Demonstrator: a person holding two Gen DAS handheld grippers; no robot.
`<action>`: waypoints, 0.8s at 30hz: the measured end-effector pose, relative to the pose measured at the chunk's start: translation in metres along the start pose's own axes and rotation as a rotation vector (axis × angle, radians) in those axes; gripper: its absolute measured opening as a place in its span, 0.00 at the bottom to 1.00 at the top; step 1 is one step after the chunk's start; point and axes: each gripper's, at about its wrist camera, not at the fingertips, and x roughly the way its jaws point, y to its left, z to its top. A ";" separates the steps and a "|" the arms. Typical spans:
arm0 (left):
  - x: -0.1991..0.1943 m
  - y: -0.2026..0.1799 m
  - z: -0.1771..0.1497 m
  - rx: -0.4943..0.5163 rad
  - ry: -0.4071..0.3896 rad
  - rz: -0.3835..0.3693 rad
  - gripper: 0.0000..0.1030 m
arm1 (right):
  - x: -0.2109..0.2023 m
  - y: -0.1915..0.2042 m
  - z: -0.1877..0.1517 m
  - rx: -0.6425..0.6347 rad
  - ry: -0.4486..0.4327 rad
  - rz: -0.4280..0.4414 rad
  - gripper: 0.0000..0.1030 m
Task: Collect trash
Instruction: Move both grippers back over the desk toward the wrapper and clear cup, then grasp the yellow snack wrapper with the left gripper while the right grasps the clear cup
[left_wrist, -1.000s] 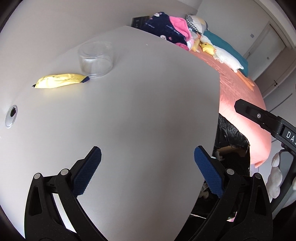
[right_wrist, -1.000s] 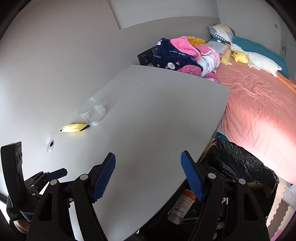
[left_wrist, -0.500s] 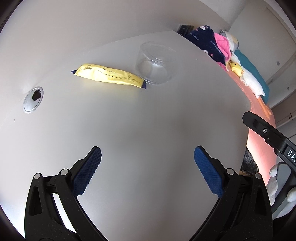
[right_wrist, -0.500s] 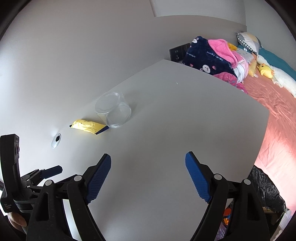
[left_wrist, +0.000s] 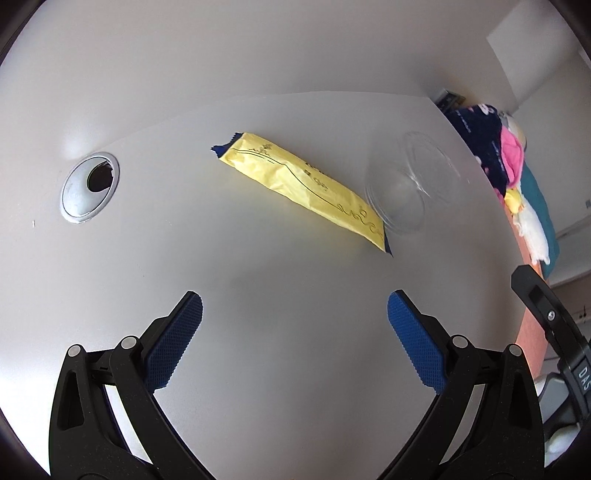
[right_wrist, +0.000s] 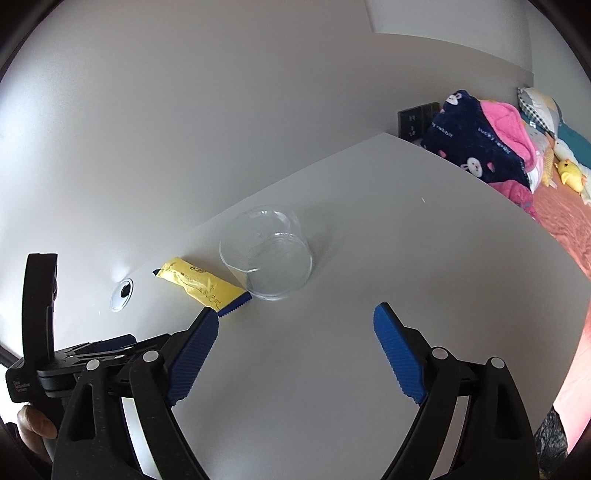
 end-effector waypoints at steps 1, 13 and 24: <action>0.003 0.003 0.004 -0.023 0.005 0.000 0.94 | 0.002 0.002 0.003 -0.006 -0.004 0.003 0.84; 0.022 0.019 0.043 -0.221 0.010 0.091 0.94 | 0.050 0.015 0.023 -0.091 0.014 0.018 0.84; 0.033 0.011 0.064 -0.321 0.035 0.215 0.94 | 0.089 0.023 0.027 -0.201 0.019 -0.010 0.85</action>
